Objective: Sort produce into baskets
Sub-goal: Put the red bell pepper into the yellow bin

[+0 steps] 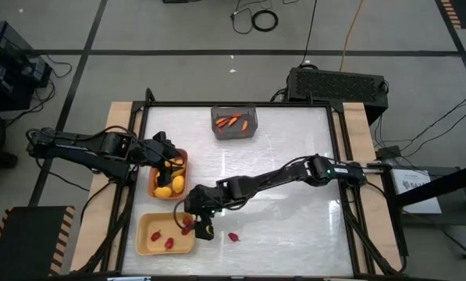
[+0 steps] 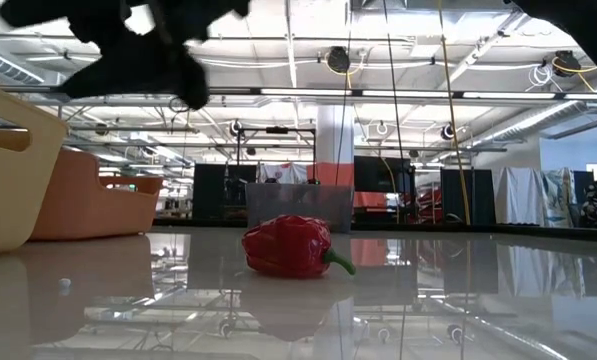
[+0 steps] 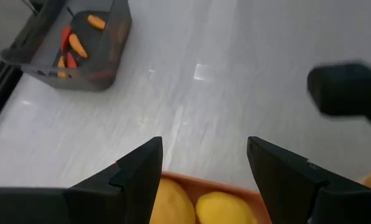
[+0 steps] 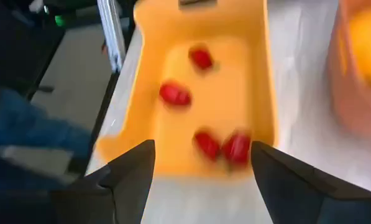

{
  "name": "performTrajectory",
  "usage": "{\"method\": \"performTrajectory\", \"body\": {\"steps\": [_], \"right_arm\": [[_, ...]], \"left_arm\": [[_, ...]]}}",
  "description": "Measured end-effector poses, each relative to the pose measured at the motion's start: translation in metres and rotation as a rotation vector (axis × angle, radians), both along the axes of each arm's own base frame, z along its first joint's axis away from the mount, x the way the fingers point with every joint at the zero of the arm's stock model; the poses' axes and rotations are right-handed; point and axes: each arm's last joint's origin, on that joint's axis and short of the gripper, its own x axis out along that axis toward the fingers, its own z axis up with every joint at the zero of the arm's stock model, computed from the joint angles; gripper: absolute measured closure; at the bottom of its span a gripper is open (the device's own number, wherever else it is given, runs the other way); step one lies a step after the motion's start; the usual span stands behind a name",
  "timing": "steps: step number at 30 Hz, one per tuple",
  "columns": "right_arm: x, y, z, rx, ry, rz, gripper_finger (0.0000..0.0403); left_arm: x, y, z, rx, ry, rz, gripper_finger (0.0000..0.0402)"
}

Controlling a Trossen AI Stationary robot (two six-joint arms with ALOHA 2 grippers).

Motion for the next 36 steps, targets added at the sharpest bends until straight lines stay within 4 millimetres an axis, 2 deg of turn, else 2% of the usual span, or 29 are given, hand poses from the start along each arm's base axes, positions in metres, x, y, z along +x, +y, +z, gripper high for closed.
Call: {"method": "performTrajectory", "body": {"steps": [5, 12, 17, 20, 24, 32, 36], "right_arm": [[-0.018, 0.004, 0.009, 0.047, 0.255, -0.082, 0.0145], [-0.048, 0.027, -0.001, 0.148, 0.631, -0.347, 0.0145], [-0.060, 0.054, -0.015, 0.173, 0.698, -0.407, 0.0145], [-0.063, 0.063, -0.026, 0.159, 0.701, -0.476, 0.0145], [-0.067, 0.066, -0.042, 0.149, 0.719, -0.580, 0.0145], [-0.075, 0.069, -0.062, 0.135, 0.768, -0.634, 0.0145], [-0.079, 0.070, -0.070, 0.106, 0.766, -0.673, 0.0158]], "left_arm": [[0.003, 0.000, 0.002, 0.023, -0.031, -0.027, 0.0159], [0.005, -0.001, 0.005, 0.060, -0.064, -0.067, 0.0159], [0.006, -0.001, 0.006, 0.094, -0.073, -0.101, 0.0159], [0.008, -0.001, 0.008, 0.111, -0.090, -0.119, 0.0159], [0.009, -0.001, 0.009, 0.113, -0.112, -0.122, 0.0159], [0.010, -0.001, 0.010, 0.098, -0.120, -0.126, 0.0159], [0.010, -0.002, 0.010, 0.090, -0.120, -0.130, 0.0159]]}}
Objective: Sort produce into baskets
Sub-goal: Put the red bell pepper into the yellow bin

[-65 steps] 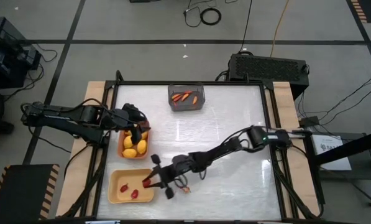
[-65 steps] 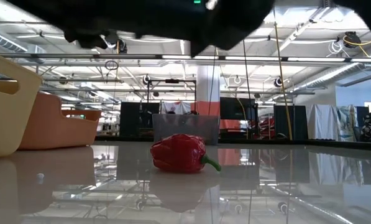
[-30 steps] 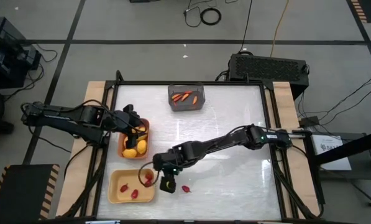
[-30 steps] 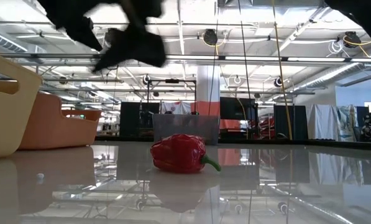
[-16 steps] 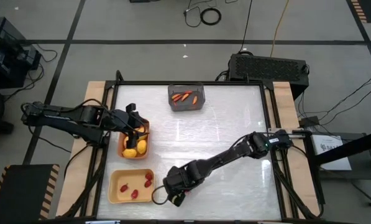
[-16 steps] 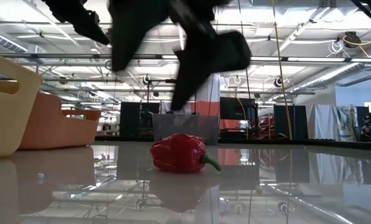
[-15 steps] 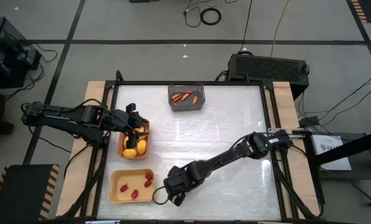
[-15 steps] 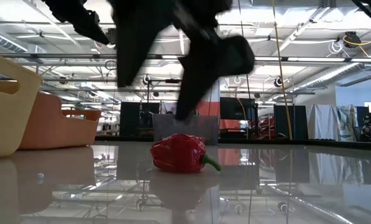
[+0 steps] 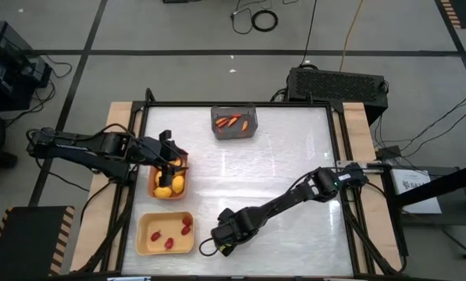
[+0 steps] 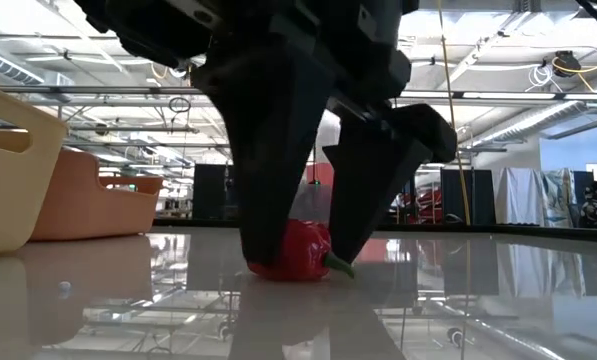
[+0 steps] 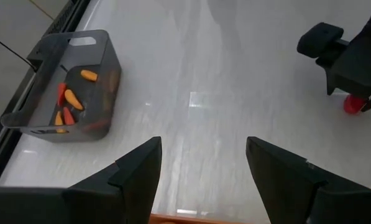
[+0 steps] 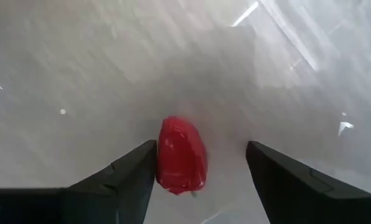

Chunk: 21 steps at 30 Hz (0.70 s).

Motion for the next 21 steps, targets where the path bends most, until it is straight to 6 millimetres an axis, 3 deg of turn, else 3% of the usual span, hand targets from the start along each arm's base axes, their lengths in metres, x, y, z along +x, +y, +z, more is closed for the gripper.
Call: {"method": "performTrajectory", "body": {"steps": [14, 21], "right_arm": [[0.006, 0.000, 0.002, 0.055, -0.056, 0.007, 0.0291], [0.022, -0.014, 0.029, 0.092, -0.149, 0.046, 0.0319]], "left_arm": [[0.000, 0.000, 0.000, 0.000, 0.000, 0.000, 0.0159], [0.000, 0.000, 0.000, 0.006, 0.001, -0.005, 0.0159]]}}
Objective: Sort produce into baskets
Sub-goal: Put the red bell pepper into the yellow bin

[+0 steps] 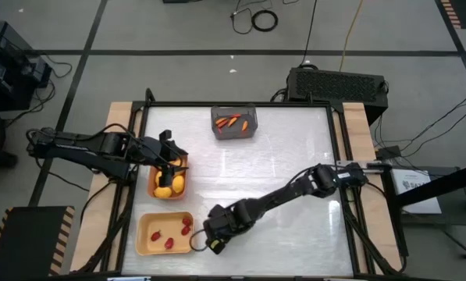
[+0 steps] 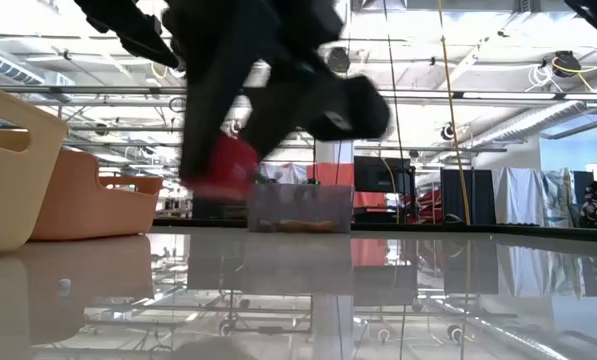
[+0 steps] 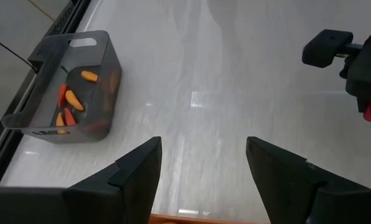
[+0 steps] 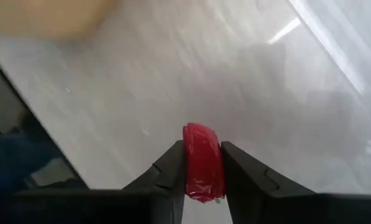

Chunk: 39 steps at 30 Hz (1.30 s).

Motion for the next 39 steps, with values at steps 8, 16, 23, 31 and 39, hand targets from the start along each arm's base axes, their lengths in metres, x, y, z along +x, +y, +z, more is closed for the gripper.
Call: {"method": "performTrajectory", "body": {"steps": [8, 16, 23, 31, 39], "right_arm": [[0.025, -0.028, 0.035, -0.011, -0.195, 0.057, 0.0320], [0.051, -0.044, 0.047, -0.117, -0.499, 0.205, 0.0321], [0.066, -0.046, 0.056, -0.340, -0.739, 0.335, 0.0321], [0.081, -0.041, 0.030, -0.326, -0.832, 0.379, 0.0318], [0.085, -0.046, 0.027, -0.301, -0.855, 0.404, 0.0254]], "left_arm": [[-0.003, 0.000, -0.004, 0.043, 0.053, -0.030, 0.0159], [-0.006, 0.001, -0.015, 0.049, 0.117, -0.028, 0.0159], [-0.008, 0.001, -0.034, 0.051, 0.176, -0.028, 0.0159], [-0.005, 0.001, -0.032, 0.052, 0.140, -0.035, 0.0159], [-0.005, 0.001, -0.032, 0.051, 0.140, -0.035, 0.0159]]}}
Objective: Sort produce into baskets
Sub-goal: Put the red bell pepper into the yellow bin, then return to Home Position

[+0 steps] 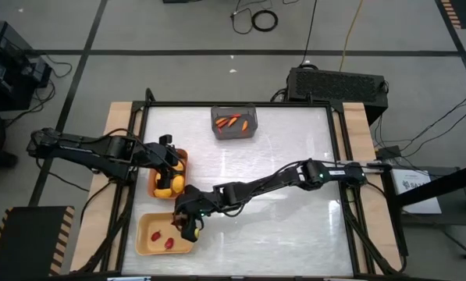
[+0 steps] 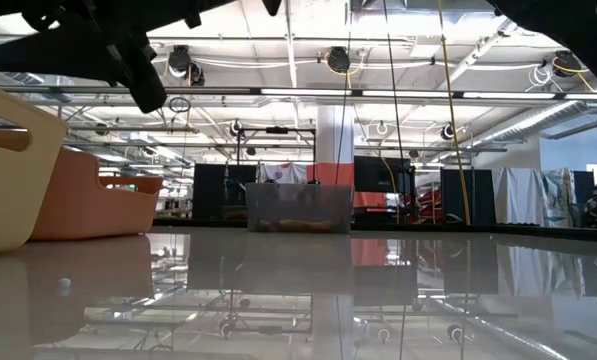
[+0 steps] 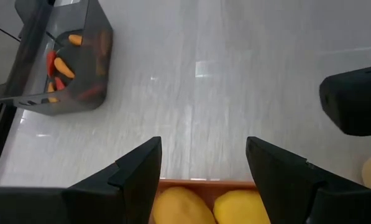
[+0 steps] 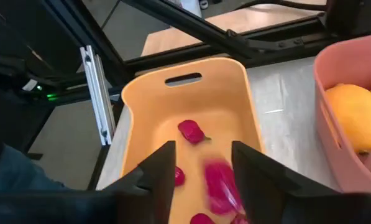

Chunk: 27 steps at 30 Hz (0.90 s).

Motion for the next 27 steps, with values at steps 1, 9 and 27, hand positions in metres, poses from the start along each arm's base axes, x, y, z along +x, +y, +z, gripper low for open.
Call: {"method": "performTrajectory", "body": {"steps": [1, 9, 27], "right_arm": [[0.000, 0.000, 0.000, 0.002, 0.002, 0.004, 0.0243], [-0.003, -0.003, 0.006, 0.015, 0.029, 0.041, 0.0193], [-0.063, -0.052, 0.087, 0.037, 0.343, 0.066, 0.0284]], "left_arm": [[0.000, 0.000, 0.000, -0.001, 0.000, 0.001, 0.0159], [0.000, 0.000, 0.000, -0.005, -0.007, 0.004, 0.0159], [0.023, -0.007, 0.032, -0.096, -0.393, -0.161, 0.0159]]}}
